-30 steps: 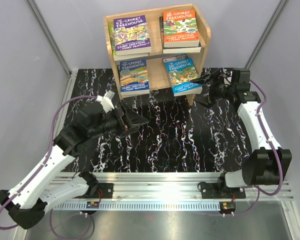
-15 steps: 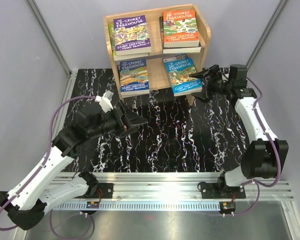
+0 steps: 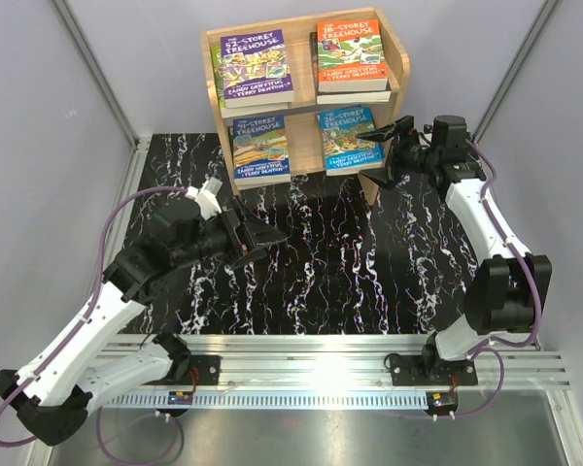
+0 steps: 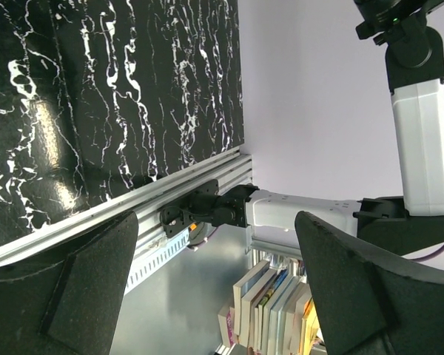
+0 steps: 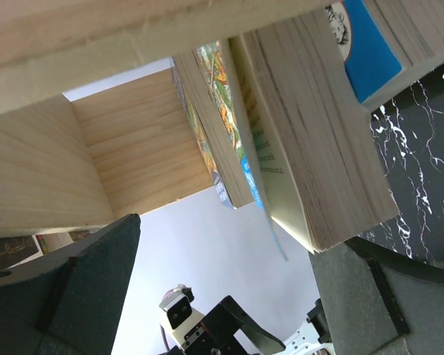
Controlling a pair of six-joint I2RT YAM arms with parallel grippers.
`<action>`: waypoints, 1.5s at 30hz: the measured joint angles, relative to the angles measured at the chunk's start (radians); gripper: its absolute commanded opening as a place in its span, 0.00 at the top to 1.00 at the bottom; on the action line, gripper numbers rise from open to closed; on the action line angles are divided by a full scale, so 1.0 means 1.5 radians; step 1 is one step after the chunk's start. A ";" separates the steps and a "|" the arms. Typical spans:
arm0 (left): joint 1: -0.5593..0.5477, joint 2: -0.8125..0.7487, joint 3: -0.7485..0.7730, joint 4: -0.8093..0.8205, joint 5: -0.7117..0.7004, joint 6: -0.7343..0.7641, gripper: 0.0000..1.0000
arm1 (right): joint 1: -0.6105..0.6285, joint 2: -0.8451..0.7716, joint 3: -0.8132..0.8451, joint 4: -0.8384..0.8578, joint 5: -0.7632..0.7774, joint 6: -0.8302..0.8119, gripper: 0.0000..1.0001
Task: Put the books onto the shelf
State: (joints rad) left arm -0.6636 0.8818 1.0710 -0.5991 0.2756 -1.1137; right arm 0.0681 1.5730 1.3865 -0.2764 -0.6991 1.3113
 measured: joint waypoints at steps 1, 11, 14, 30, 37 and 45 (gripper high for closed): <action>0.001 0.001 0.000 -0.002 0.000 0.002 0.11 | 0.002 0.004 0.001 0.004 0.001 0.003 0.00; 0.027 -0.003 0.000 -0.031 0.001 0.015 0.11 | 0.003 0.060 0.052 0.010 0.019 0.009 0.00; 0.034 -0.011 0.000 -0.042 0.001 0.017 0.11 | 0.003 0.077 0.089 -0.018 0.036 -0.007 0.00; 0.053 -0.024 0.000 -0.069 0.001 0.028 0.11 | 0.002 0.082 0.163 -0.127 0.125 -0.097 0.00; 0.054 -0.023 0.000 -0.069 0.000 0.029 0.09 | 0.002 0.045 0.160 -0.173 0.142 -0.139 0.00; 0.057 -0.008 0.026 -0.091 -0.013 0.052 0.01 | 0.002 -0.116 0.096 -0.235 0.146 -0.208 0.00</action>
State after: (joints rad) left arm -0.5785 0.8696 1.1103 -0.7353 0.2558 -1.0363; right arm 0.0704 1.3994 1.5307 -0.6285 -0.4805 0.9993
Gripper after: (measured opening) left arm 0.960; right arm 0.994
